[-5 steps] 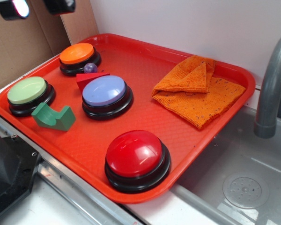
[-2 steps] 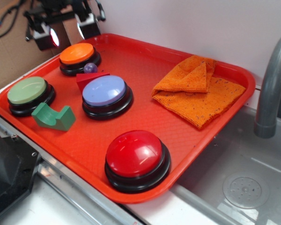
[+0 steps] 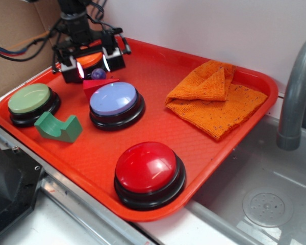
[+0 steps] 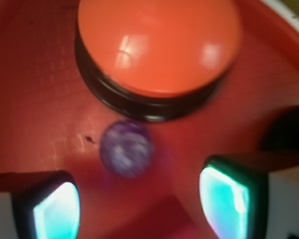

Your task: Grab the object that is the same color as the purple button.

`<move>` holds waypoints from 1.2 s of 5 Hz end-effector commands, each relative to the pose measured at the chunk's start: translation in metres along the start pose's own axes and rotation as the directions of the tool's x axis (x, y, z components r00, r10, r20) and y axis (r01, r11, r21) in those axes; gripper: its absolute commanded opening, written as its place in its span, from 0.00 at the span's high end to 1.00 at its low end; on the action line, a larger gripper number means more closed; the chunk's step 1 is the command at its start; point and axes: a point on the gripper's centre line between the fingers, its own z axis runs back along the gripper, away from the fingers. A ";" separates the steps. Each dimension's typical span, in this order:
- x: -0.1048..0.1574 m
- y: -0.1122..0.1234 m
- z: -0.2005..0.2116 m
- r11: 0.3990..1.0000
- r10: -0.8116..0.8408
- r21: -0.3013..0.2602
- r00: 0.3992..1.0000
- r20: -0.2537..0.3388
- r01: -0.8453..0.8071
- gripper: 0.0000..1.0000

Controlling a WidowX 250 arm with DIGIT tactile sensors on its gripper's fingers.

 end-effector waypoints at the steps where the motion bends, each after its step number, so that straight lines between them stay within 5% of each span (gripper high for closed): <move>1: 0.016 0.000 -0.008 0.998 0.021 -0.055 0.999 0.049 -0.018 0.00; 2: 0.014 0.000 -0.006 0.997 0.040 -0.070 0.998 0.051 -0.036 0.96; 4: 0.021 -0.001 0.015 0.995 -0.066 -0.069 0.997 0.031 0.068 1.00; 5: 0.020 -0.007 0.039 0.982 -0.187 -0.020 0.982 0.026 0.187 1.00; 6: 0.005 -0.022 0.080 0.915 -0.402 -0.024 0.916 0.008 0.402 1.00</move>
